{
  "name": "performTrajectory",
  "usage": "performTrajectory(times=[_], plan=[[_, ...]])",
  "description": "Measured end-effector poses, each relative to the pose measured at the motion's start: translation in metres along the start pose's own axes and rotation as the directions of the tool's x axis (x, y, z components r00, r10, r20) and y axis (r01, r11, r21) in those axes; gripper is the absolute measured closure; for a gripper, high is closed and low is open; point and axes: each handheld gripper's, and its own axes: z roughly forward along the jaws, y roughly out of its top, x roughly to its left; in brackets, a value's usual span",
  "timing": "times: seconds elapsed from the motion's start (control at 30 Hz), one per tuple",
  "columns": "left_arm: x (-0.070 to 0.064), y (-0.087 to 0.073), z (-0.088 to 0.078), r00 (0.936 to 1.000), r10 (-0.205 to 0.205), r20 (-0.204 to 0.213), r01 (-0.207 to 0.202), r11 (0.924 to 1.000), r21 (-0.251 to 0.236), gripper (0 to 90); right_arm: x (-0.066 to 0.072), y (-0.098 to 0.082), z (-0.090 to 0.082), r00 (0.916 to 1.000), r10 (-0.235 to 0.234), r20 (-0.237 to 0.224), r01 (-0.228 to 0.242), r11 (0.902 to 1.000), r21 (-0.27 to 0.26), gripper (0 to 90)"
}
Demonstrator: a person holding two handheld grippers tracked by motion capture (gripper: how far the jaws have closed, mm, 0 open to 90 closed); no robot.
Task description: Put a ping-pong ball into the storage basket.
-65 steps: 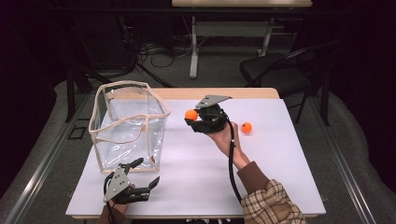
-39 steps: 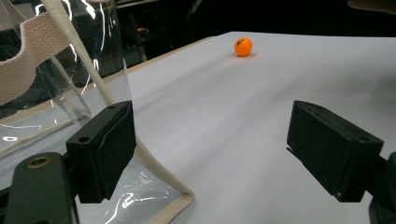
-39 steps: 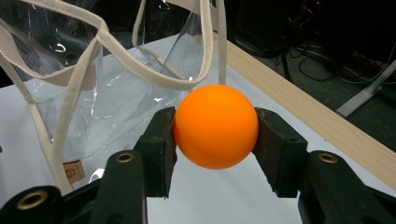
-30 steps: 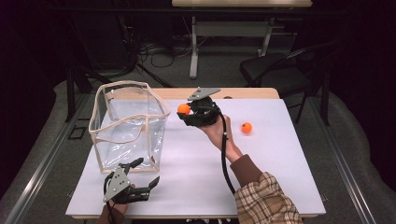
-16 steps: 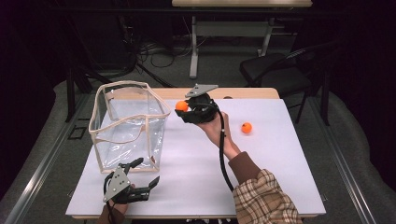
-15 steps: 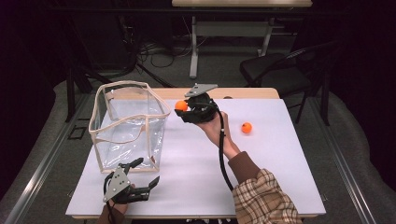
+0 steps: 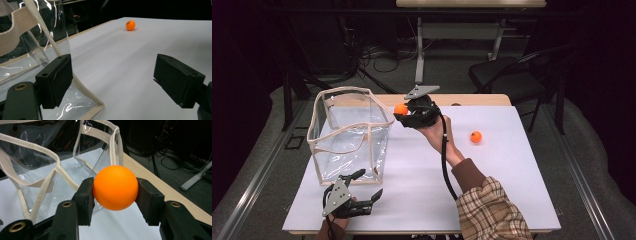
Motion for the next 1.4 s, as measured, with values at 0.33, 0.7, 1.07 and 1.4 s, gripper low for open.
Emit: performTrajectory(times=[0.33, 0.7, 1.07, 1.4], plan=[[0.000, 0.000, 0.000, 1.0000, -0.002, 0.001, 0.002, 1.0000, 0.000, 15.6, 0.002, 0.006, 0.004, 0.9999, -0.010, -0.003, 0.010, 1.0000, -0.002, 51.1], [0.000, 0.000, 0.000, 1.0000, -0.001, 0.001, 0.001, 1.0000, 0.000, 15.6, 0.004, 0.014, 0.009, 0.9998, -0.018, -0.007, 0.018, 0.9998, 0.000, 51.1], [0.000, 0.000, 0.000, 1.0000, -0.002, 0.002, 0.002, 1.0000, 0.000, 15.6, 0.010, 0.022, 0.016, 0.9995, -0.027, -0.018, 0.027, 0.9996, 0.000, 51.0], [0.000, 0.000, 0.000, 1.0000, -0.002, 0.003, 0.002, 1.0000, -0.001, 15.6, 0.009, 0.028, 0.020, 0.9995, -0.019, -0.027, 0.019, 0.9998, -0.003, 51.0]])
